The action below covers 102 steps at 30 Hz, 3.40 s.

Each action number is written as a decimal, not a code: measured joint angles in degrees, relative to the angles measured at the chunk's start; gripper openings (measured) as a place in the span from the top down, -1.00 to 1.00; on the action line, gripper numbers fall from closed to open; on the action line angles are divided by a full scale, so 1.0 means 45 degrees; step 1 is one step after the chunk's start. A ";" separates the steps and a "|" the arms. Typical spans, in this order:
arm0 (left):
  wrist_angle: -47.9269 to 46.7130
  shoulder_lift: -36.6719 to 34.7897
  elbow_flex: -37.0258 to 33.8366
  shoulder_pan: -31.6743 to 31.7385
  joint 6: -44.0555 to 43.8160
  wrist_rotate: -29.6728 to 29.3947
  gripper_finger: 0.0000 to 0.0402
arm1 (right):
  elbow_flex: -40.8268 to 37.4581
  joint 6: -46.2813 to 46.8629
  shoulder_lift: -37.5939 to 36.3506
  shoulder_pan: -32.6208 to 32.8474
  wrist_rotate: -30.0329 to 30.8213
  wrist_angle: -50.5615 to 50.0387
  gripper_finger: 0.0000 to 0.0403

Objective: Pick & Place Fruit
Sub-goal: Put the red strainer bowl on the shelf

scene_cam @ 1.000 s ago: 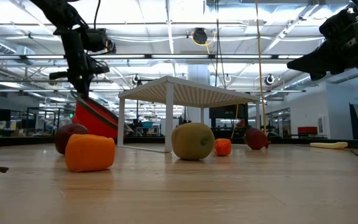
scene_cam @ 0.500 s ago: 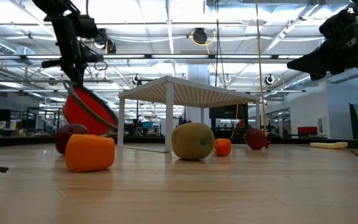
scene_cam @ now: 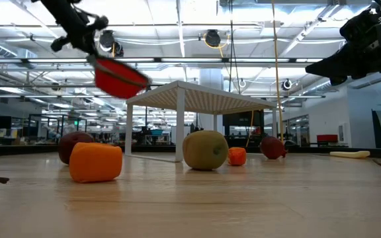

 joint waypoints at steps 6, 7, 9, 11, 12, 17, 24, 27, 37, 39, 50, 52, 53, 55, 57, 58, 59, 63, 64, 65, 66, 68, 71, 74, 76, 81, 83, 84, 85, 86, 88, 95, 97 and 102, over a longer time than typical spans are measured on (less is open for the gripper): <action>0.2066 -0.0418 0.0005 -0.0425 -0.0352 0.1490 1.00 | 0.0002 0.0001 0.0000 -0.0001 0.0000 0.0000 1.00; 0.2289 -0.0408 0.0005 -0.0526 -0.0445 0.1876 1.00 | 0.0002 -0.0003 0.0002 -0.0003 0.0000 0.0000 1.00; 0.2734 -0.0370 0.0005 -0.0721 -0.0737 0.2669 1.00 | 0.0001 0.0000 0.0003 -0.0003 0.0000 0.0000 1.00; 0.2973 -0.0370 0.0005 -0.0921 -0.0925 0.3358 1.00 | 0.0000 -0.0003 0.0003 0.0001 0.0000 0.0000 1.00; 0.3041 -0.0370 0.0005 -0.1031 -0.1003 0.3673 1.00 | 0.0000 -0.0003 -0.0001 -0.0003 0.0000 0.0000 1.00; 0.3500 -0.0370 0.0005 -0.1726 -0.1342 0.5346 1.00 | 0.0004 -0.0001 0.0002 -0.0001 0.0000 0.0000 1.00; 0.4142 -0.0370 0.0005 -0.2710 -0.1885 0.7454 1.00 | 0.0000 -0.0003 0.0003 0.0001 -0.0005 0.0000 1.00; 0.4631 -0.0370 0.0005 -0.3311 -0.2279 0.8000 1.00 | 0.0000 -0.0003 -0.0001 -0.0002 0.0000 0.0000 1.00; 0.6293 -0.0372 0.0010 -0.5961 -0.4675 0.7406 1.00 | 0.0000 -0.0003 0.0001 -0.0001 0.0000 0.0000 1.00; 0.6311 -0.0370 0.0006 -0.6517 -0.5214 0.6771 1.00 | 0.0000 -0.0003 -0.0001 -0.0003 0.0000 0.0000 1.00; 0.5476 -0.0370 0.0010 -0.9700 -0.8619 0.2271 1.00 | 0.0004 -0.0003 0.0003 -0.0003 0.0000 0.0000 1.00; 0.5163 -0.0368 0.0010 -1.0279 -0.9129 0.1258 1.00 | 0.0000 -0.0003 0.0003 -0.0003 0.0000 -0.0005 1.00; 0.5062 -0.0324 0.0010 -1.0543 -0.9349 0.0759 1.00 | 0.0000 -0.0003 0.0003 -0.0001 0.0000 -0.0004 1.00; 0.4896 -0.0181 0.0024 -1.1037 -0.9696 -0.0203 1.00 | 0.0002 -0.0003 0.0001 -0.0003 0.0000 -0.0005 1.00; 0.4545 -0.0096 0.0019 -1.1432 -0.9982 -0.1152 1.00 | 0.0003 -0.0003 0.0001 -0.0001 0.0000 -0.0005 1.00; 0.4573 0.0049 0.0019 -1.1598 -1.0077 -0.1564 1.00 | 0.0005 -0.0003 -0.0001 -0.0003 0.0000 -0.0005 1.00; 0.4734 0.0232 0.0028 -1.1763 -1.0190 -0.1881 1.00 | 0.0000 -0.0003 -0.0001 -0.0003 0.0000 -0.0005 1.00; 0.4518 0.0896 0.0015 -1.2106 -1.0703 -0.2730 1.00 | 0.0002 -0.0003 0.0002 0.0000 -0.0002 -0.0009 1.00; 0.4647 0.1107 0.0019 -1.2125 -1.0851 -0.2750 1.00 | 0.0000 -0.0003 0.0000 0.0001 0.0000 -0.0010 1.00; 0.4628 0.1293 0.0019 -1.2158 -1.1055 -0.2761 1.00 | 0.0000 -0.0003 0.0002 -0.0003 0.0000 -0.0010 1.00; 0.4513 0.1471 0.0019 -1.2156 -1.1157 -0.2776 1.00 | 0.0002 -0.0003 -0.0001 -0.0001 0.0000 -0.0010 1.00; 0.4471 0.1858 0.0019 -1.2101 -1.1295 -0.2753 1.00 | 0.0000 -0.0003 -0.0001 -0.0002 0.0000 -0.0042 1.00; 0.4274 0.2273 0.0019 -1.1793 -1.1361 -0.2436 1.00 | 0.0005 -0.0003 -0.0001 -0.0003 0.0000 -0.0053 1.00; 0.4102 0.2491 0.0019 -1.1414 -1.1350 -0.2105 1.00 | 0.0002 -0.0003 -0.0001 -0.0003 0.0000 -0.0063 1.00; 0.3631 0.2539 0.0019 -1.1190 -1.1224 -0.1960 1.00 | 0.0002 -0.0003 -0.0001 0.0001 0.0000 -0.0095 1.00; 0.2310 0.2538 0.0019 -1.0708 -1.0861 -0.1805 1.00 | 0.0000 -0.0003 -0.0001 -0.0003 0.0000 -0.0098 1.00; 0.1829 0.2458 0.0019 -1.0526 -1.0740 -0.1809 1.00 | 0.0005 -0.0003 -0.0001 -0.0002 0.0000 -0.0102 1.00; 0.1538 0.2372 0.0015 -1.0434 -1.0629 -0.1809 1.00 | 0.0002 -0.0003 -0.0001 -0.0001 0.0000 -0.0104 1.00; 0.1397 0.2304 0.0015 -1.0365 -1.0520 -0.1813 1.00 | 0.0000 -0.0003 -0.0001 -0.0001 0.0000 -0.0102 1.00; 0.1400 0.2260 0.0015 -1.0322 -1.0436 -0.1830 1.00 | 0.0003 -0.0003 -0.0001 -0.0003 0.0000 -0.0102 1.00; 0.1423 0.2206 0.0015 -1.0228 -0.9949 -0.1837 1.00 | 0.0000 -0.0003 -0.0001 0.0001 0.0000 -0.0102 1.00; 0.0463 0.2118 0.0013 -1.0136 -0.9209 -0.1808 1.00 | 0.0002 -0.0003 -0.0001 -0.0002 0.0000 -0.0120 1.00; 0.0410 0.2127 0.0005 -1.0141 -0.9069 -0.1746 1.00 | 0.0004 -0.0003 -0.0001 0.0001 0.0000 -0.0117 1.00; 0.0233 0.2127 0.0010 -1.0141 -0.8805 -0.1812 1.00 | 0.0000 -0.0003 -0.0001 0.0001 0.0000 -0.0121 1.00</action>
